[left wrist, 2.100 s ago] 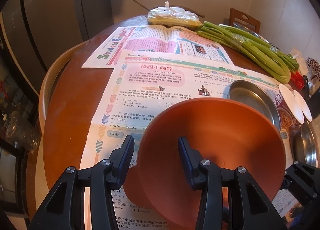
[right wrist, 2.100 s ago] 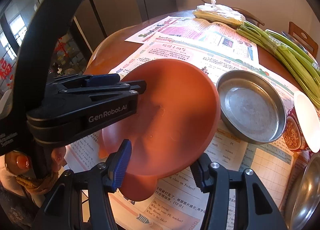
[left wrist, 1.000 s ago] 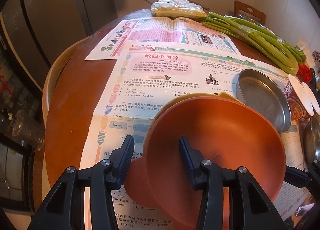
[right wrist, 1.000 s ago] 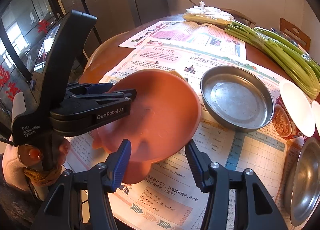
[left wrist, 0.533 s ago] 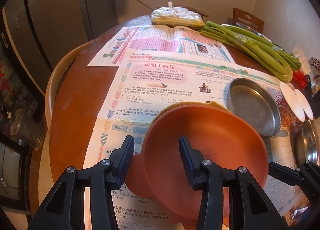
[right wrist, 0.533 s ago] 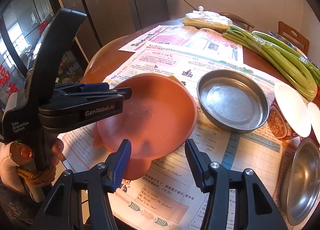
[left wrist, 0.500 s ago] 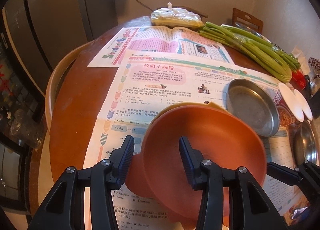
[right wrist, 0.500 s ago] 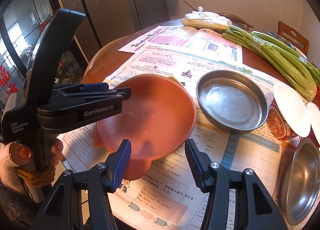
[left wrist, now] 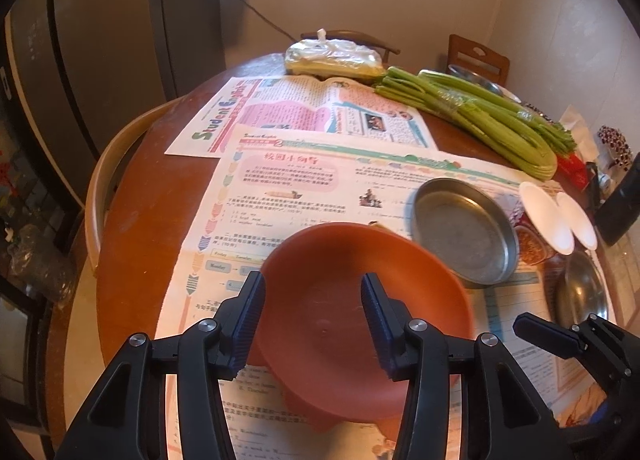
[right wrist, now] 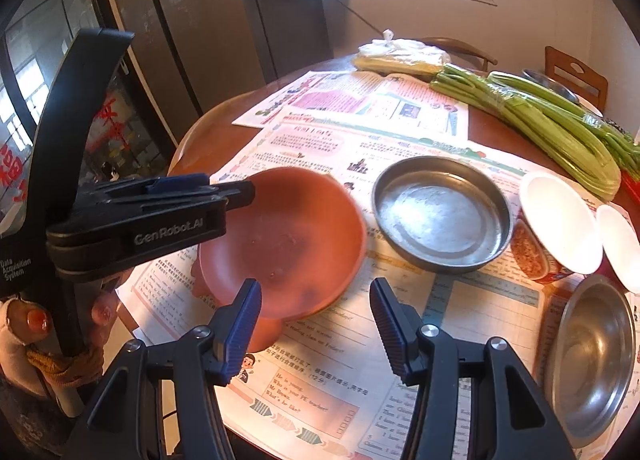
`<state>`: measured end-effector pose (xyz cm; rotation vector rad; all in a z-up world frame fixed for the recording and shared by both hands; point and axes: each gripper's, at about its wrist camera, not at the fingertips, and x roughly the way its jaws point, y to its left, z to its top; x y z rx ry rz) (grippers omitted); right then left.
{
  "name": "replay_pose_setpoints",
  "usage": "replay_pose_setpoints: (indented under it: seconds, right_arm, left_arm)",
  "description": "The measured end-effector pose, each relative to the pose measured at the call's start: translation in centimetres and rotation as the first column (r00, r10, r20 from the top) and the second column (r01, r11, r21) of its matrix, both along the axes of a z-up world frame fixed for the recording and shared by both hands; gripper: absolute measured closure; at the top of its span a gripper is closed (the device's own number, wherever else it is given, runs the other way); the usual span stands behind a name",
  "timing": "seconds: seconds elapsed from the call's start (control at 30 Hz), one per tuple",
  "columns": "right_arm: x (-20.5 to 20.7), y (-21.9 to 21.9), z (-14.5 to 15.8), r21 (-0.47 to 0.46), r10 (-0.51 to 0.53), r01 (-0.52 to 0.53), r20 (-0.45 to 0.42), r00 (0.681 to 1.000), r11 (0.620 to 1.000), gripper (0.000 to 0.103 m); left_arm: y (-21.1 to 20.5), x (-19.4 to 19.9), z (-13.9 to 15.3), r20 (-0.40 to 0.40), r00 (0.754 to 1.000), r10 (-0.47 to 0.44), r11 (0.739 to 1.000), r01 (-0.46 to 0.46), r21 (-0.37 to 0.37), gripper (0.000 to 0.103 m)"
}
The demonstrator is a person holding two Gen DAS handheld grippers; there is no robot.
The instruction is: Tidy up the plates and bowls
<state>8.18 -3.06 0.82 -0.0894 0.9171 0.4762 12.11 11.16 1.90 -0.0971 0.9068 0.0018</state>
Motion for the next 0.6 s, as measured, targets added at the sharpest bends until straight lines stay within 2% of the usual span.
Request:
replay_pose_setpoints:
  seconds: [0.47,0.6]
  right_arm:
    - [0.2,-5.3,3.0,0.066,-0.118,0.114,0.064,0.991,0.991,0.047]
    - [0.5,-7.7,4.2,0.100,-0.162,0.154,0.079,0.984,0.983,0.043]
  left_arm:
    - [-3.3,-0.2,2.9,0.049,0.997,-0.066,0.998,0.066,0.002,0.046]
    - [-5.0,0.5,4.3,0.066,0.993,-0.097,0.995,0.096,0.015,0.045]
